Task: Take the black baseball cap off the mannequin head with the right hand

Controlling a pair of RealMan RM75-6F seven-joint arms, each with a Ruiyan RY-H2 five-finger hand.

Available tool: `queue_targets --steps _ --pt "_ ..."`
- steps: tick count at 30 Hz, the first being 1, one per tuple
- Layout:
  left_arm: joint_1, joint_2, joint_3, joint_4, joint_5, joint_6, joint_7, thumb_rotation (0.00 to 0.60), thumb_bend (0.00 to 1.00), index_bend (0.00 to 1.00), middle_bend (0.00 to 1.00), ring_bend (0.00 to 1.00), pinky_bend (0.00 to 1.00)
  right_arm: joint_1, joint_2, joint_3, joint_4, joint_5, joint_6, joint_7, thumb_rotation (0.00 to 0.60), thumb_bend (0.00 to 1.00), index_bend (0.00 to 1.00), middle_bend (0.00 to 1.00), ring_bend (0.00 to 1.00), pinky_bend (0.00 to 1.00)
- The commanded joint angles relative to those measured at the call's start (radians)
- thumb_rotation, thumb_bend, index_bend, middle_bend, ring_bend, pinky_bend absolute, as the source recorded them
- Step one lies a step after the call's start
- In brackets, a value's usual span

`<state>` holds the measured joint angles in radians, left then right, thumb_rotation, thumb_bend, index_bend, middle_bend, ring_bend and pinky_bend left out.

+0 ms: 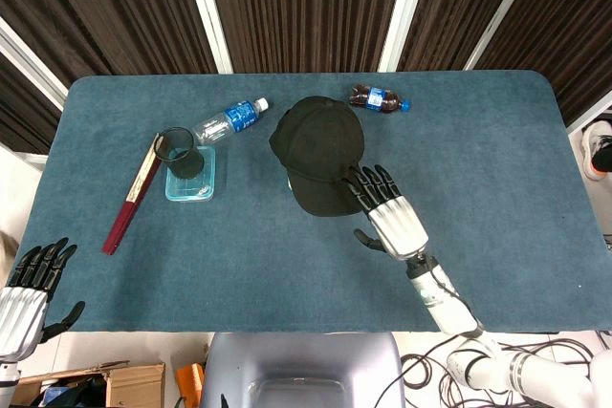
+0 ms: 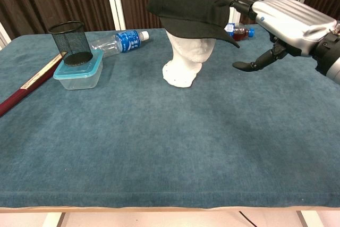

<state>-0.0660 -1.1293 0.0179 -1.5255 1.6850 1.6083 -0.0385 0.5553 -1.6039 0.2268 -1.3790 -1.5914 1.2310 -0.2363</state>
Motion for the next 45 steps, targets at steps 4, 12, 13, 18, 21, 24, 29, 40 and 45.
queue_targets --steps 4,12,13,18,21,24,29,40,45 --pt "-0.001 0.001 0.002 0.0 0.01 0.004 -0.004 0.6 0.3 0.0 0.05 0.08 0.1 0.009 -0.041 0.004 0.046 0.008 0.04 0.025 0.6 0.16 0.15 0.05 0.0 0.0" --pt "0.001 0.0 0.006 -0.003 0.017 0.008 0.003 0.6 0.3 0.0 0.05 0.08 0.1 0.048 -0.177 0.022 0.21 0.013 0.097 0.083 0.6 0.16 0.29 0.17 0.0 0.03" --pt "0.002 0.0 0.007 -0.004 0.017 0.009 0.005 0.6 0.3 0.0 0.05 0.08 0.1 0.054 -0.2 0.026 0.235 0.012 0.109 0.09 0.6 0.16 0.3 0.17 0.0 0.03" --pt "0.005 0.0 0.01 -0.003 0.024 0.015 0.008 0.6 0.3 0.0 0.05 0.08 0.1 0.071 -0.29 0.042 0.335 0.005 0.186 0.128 0.6 0.16 0.34 0.21 0.0 0.07" --pt "0.007 0.001 0.01 -0.002 0.023 0.018 0.007 0.6 0.3 0.0 0.05 0.08 0.1 0.083 -0.329 0.048 0.382 0.005 0.212 0.156 0.6 0.16 0.37 0.24 0.0 0.07" --pt "0.012 -0.001 0.007 -0.001 0.019 0.028 0.013 0.6 0.3 0.0 0.05 0.08 0.1 0.095 -0.356 0.054 0.415 0.005 0.23 0.18 0.6 0.16 0.41 0.26 0.01 0.1" --pt "0.015 0.0 0.009 0.0 0.023 0.033 0.01 0.6 0.3 0.0 0.05 0.08 0.1 0.111 -0.393 0.066 0.48 0.001 0.28 0.209 0.6 0.17 0.47 0.32 0.08 0.21" --pt "0.022 0.001 0.01 0.003 0.028 0.046 0.004 0.6 0.3 0.0 0.05 0.08 0.1 0.147 -0.431 0.089 0.542 0.034 0.288 0.228 0.6 0.26 0.62 0.42 0.24 0.45" --pt "0.023 0.002 0.011 0.006 0.03 0.048 -0.001 0.6 0.3 0.0 0.05 0.08 0.1 0.162 -0.44 0.096 0.576 0.034 0.311 0.239 0.6 0.32 0.67 0.45 0.28 0.5"
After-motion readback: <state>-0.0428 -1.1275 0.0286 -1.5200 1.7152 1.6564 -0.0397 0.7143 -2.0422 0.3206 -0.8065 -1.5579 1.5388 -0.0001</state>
